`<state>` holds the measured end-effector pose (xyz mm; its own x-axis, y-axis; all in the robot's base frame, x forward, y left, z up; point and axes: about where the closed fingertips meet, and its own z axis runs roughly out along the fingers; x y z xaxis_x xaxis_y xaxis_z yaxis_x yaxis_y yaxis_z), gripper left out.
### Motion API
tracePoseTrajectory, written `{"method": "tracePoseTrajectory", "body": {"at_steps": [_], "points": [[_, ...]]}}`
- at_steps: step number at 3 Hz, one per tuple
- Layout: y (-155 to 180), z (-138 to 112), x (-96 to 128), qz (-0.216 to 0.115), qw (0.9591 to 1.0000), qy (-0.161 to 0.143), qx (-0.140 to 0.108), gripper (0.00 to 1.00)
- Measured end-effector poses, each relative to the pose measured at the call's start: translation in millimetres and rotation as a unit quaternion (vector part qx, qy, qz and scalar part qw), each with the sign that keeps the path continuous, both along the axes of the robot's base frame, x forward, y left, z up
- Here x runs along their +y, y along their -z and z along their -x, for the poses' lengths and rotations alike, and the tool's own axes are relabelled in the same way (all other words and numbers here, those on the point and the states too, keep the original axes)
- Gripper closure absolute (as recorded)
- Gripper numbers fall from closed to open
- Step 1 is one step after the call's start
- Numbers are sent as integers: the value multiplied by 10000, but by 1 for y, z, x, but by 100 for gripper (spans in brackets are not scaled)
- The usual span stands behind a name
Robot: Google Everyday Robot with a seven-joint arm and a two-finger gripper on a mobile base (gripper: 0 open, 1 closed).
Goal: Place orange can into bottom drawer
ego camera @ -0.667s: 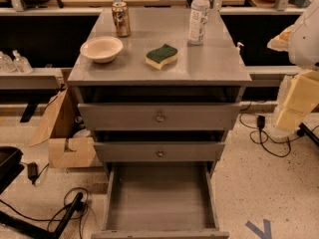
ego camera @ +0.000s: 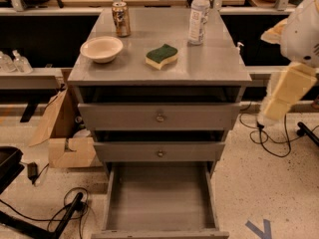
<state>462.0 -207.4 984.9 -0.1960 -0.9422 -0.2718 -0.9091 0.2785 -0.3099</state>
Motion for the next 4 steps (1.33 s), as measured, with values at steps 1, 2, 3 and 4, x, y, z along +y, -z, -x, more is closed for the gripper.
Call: {"method": "tracePoseTrajectory", "body": {"at_steps": [1, 2, 3, 4], "points": [[-6, -60, 23, -826, 9954, -2, -482, 0], [-27, -139, 63, -1965, 9758, -9, -963, 0], [-57, -202, 98, -2916, 9462, 78, -1400, 0], [-86, -230, 120, -3485, 9189, 164, -1840, 0]]}}
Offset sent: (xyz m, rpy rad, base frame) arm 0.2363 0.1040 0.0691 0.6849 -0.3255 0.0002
